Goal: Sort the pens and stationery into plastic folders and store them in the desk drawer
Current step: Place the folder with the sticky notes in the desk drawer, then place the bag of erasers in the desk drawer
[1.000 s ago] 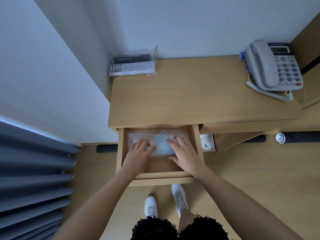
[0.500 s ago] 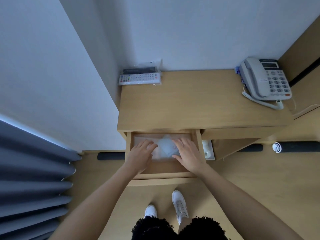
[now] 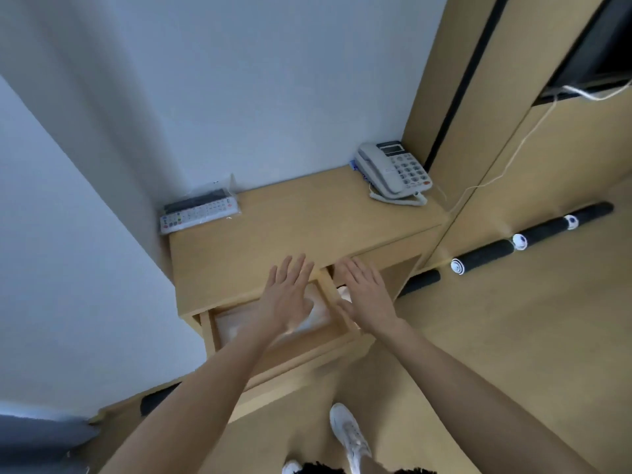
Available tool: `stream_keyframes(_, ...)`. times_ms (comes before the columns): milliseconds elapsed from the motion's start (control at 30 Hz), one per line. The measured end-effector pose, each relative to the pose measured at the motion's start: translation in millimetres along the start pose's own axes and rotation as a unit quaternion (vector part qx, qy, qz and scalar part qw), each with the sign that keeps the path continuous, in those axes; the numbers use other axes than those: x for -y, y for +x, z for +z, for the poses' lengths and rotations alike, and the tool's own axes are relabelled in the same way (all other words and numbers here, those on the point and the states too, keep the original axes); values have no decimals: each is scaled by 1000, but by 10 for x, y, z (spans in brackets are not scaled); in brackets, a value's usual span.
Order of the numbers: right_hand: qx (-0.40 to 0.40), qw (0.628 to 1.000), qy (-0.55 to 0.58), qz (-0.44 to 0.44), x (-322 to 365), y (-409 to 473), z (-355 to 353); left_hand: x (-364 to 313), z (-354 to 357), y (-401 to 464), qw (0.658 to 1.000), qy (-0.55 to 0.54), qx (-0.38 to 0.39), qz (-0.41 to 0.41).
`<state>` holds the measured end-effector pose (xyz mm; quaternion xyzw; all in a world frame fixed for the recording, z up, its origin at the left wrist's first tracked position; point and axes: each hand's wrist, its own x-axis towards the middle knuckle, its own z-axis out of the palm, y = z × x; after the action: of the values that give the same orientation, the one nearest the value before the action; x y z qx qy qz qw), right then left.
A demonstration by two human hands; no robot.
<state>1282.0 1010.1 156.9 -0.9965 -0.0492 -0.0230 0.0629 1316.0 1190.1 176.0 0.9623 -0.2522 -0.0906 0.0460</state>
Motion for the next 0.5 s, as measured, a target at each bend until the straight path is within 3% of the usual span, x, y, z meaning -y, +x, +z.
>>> stream_keyframes(167, -1, 993, -1, 120, -647, -458, -321, -850, -198, 263, 995, 12, 3, 98)
stream_keyframes(300, -43, 962, 68, 261, -1209, -894, -545, -1463, -232, 265, 987, 18, 2, 158)
stream_keyframes(500, -56, 926, 96, 360, -2135, -1697, -691, -2464, -259, 466, 978, 7, 17, 206)
